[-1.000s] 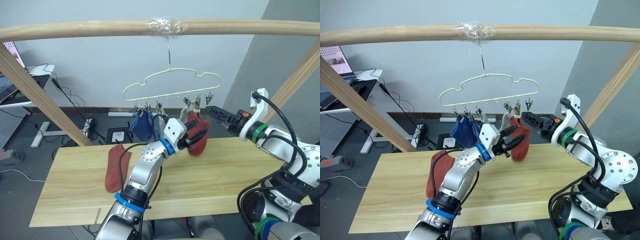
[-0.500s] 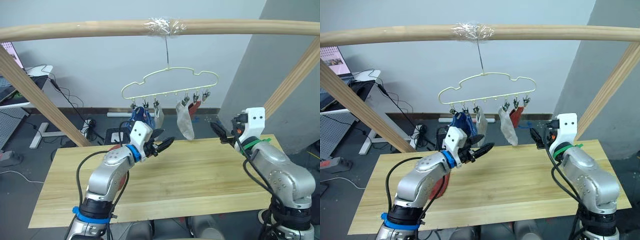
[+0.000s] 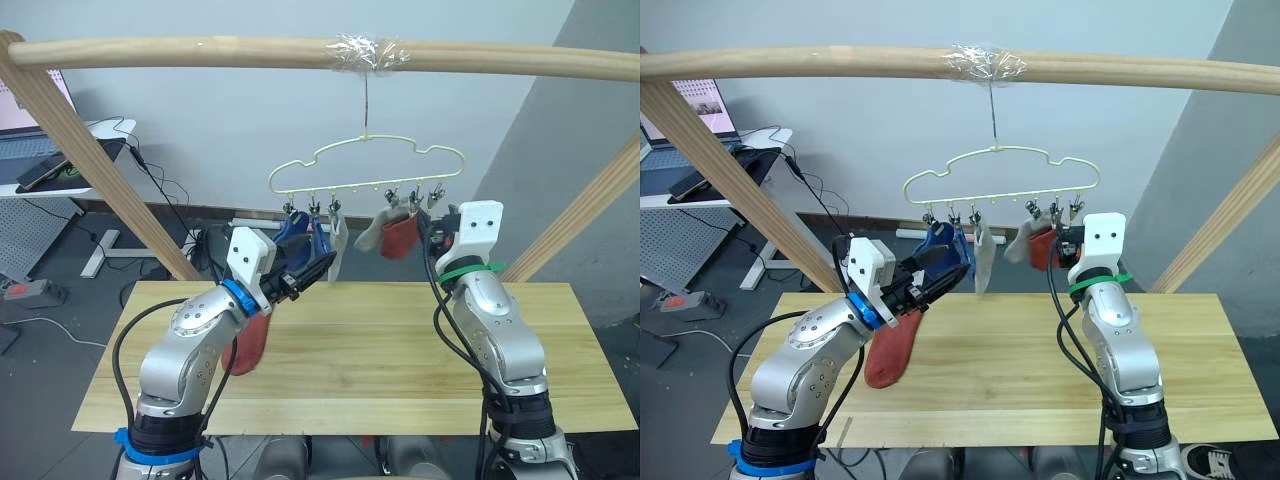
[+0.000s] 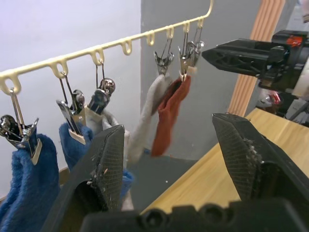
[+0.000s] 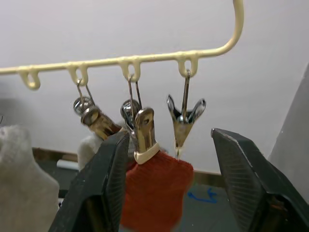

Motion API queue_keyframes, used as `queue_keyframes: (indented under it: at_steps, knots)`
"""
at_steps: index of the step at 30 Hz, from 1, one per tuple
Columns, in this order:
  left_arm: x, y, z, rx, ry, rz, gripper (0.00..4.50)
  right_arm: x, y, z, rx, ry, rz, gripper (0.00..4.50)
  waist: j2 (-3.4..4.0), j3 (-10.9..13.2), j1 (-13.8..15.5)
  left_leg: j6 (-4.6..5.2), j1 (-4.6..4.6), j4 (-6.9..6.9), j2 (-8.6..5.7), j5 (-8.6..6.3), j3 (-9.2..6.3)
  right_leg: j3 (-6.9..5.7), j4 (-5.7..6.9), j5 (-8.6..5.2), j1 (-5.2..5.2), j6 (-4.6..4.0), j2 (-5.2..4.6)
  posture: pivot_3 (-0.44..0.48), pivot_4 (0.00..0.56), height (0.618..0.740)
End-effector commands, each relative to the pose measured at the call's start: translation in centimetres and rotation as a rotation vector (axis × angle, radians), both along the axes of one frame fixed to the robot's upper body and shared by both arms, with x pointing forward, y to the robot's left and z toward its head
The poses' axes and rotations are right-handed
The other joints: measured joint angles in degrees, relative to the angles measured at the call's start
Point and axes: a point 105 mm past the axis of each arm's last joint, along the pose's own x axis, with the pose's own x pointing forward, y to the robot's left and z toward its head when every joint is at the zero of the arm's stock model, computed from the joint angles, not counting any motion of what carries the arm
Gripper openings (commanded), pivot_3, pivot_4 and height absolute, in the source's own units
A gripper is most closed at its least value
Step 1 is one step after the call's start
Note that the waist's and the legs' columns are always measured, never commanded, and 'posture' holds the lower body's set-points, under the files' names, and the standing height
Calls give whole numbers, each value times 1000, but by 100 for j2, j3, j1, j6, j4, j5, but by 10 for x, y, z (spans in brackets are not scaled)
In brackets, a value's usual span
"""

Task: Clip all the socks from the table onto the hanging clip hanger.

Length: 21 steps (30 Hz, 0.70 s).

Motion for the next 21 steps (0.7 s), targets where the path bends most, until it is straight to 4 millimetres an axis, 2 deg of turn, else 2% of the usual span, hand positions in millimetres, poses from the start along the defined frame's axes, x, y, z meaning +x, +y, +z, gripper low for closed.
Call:
queue_keyframes:
  at_steps: [1, 21]
  knots:
    - [-5, -5, 13, -7, -63, -18, 3212, 4, -7, 12, 12, -59, -46, 2741, 0, 0, 6, 0, 0, 0, 0, 0, 0, 0, 0, 0, 0, -1, 0, -24, 141, 740]
    - [-6, -9, 15, -8, -76, -30, 3212, 29, -12, 11, 72, -44, -116, 2741, 1, 0, 11, 1, 1, 1, 0, 0, 1, 1, 5, 2, 0, -3, 1, 1, 138, 740]
